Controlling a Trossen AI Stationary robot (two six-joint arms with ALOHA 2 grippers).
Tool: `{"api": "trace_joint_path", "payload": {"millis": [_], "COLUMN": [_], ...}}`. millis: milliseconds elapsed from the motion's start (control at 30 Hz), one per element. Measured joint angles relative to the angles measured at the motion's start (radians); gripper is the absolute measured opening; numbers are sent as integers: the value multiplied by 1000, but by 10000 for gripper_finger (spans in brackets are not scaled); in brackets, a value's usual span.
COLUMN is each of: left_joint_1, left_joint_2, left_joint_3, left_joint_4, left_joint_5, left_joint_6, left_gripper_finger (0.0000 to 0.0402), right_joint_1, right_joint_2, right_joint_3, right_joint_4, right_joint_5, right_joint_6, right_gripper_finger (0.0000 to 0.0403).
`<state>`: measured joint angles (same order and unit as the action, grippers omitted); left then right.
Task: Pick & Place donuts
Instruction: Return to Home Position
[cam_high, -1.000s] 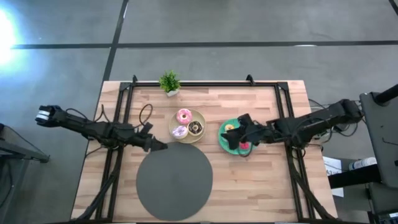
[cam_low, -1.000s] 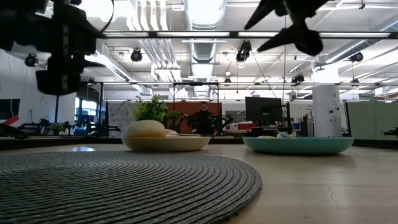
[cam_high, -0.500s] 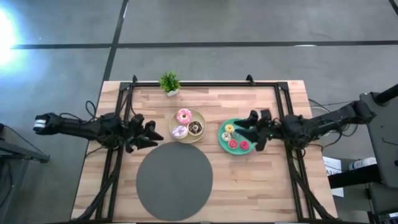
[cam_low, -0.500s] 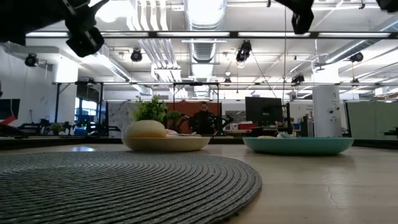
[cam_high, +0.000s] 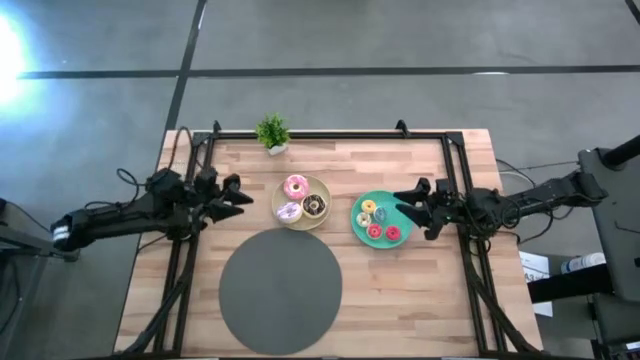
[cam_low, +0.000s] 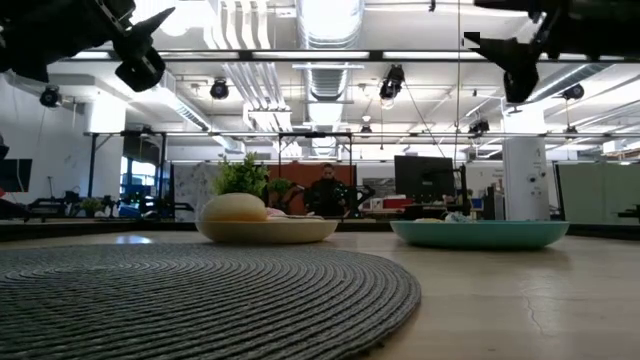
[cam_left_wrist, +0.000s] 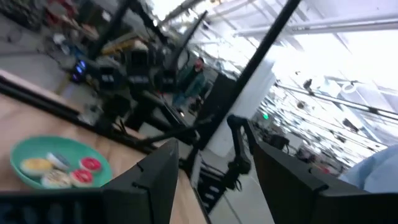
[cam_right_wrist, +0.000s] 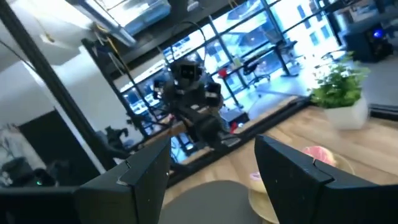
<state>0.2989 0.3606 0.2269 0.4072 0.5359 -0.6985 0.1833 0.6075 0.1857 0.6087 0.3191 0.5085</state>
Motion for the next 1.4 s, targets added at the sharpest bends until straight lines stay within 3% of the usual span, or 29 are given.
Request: {"api": "trace_joint_path", "payload": {"millis": [367, 500, 800, 1100, 1267, 1400], "left_joint_1": [36, 36, 36, 36, 36, 35], "left_joint_2": [-32, -33, -32, -32, -32, -31], "left_joint_3": [-25, -25, -17, -18, -18, -19], "left_joint_4": [-2, 3, 4, 3, -30, -72], "left_joint_5": [-41, -98, -178, -179, -179, -179], "left_joint_6": [19, 17, 50, 15, 107, 143], "left_gripper_finger": [183, 184, 184, 184, 184, 184], "right_joint_1": [-4, -4, -3, -87, -142, -161], "right_joint_2": [-236, -281, -272, -509, -604, -606], "right_joint_3": [-178, -176, -176, -177, -176, -176], "right_joint_4": [-10, -144, -212, -354, -352, -318], "right_joint_5": [30, 152, 152, 152, 152, 153], "right_joint_6": [-56, -57, -57, -57, -56, -56], "right_gripper_finger": [224, 224, 224, 224, 224, 224]}}
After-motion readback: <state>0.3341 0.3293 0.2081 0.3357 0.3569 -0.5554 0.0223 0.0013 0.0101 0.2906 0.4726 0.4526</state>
